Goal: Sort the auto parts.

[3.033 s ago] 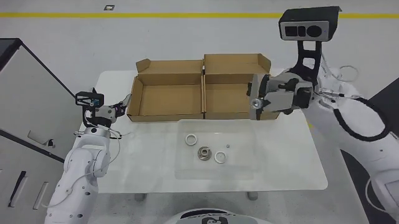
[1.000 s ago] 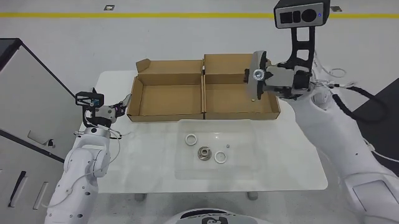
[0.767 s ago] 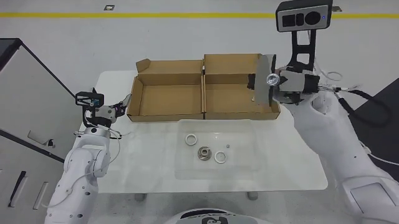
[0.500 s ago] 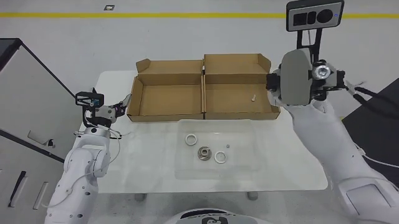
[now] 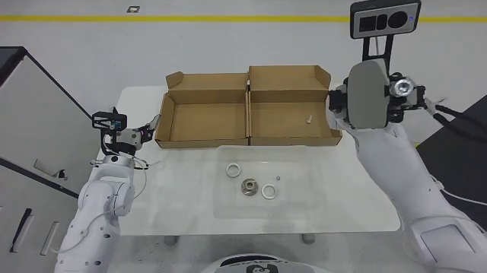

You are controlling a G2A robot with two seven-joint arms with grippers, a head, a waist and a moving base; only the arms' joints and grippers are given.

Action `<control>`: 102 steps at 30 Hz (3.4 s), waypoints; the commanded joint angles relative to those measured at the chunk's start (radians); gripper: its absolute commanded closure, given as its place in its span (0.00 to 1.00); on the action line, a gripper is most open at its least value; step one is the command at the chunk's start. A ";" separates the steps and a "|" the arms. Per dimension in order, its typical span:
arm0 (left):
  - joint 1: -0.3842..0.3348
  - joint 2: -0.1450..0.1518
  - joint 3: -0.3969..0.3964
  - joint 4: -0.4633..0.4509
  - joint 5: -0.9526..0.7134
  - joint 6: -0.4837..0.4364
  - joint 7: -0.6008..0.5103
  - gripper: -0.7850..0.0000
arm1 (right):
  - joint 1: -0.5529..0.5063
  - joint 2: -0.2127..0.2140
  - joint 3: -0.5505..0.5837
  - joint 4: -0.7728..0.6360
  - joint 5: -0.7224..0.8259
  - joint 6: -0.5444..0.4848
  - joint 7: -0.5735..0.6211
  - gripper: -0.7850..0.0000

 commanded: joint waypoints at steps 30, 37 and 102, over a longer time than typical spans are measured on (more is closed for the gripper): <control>0.000 0.000 0.000 0.000 0.000 0.000 0.000 0.00 | -0.049 0.117 0.499 0.103 -1.013 0.435 0.111 1.00; 0.000 0.000 0.000 0.000 0.000 0.000 0.000 0.00 | 0.071 0.127 0.383 0.201 -1.286 0.425 0.163 1.00; 0.000 0.000 0.000 0.000 0.000 0.000 0.000 0.00 | 0.482 -0.196 -0.536 1.198 -2.023 0.545 -0.053 1.00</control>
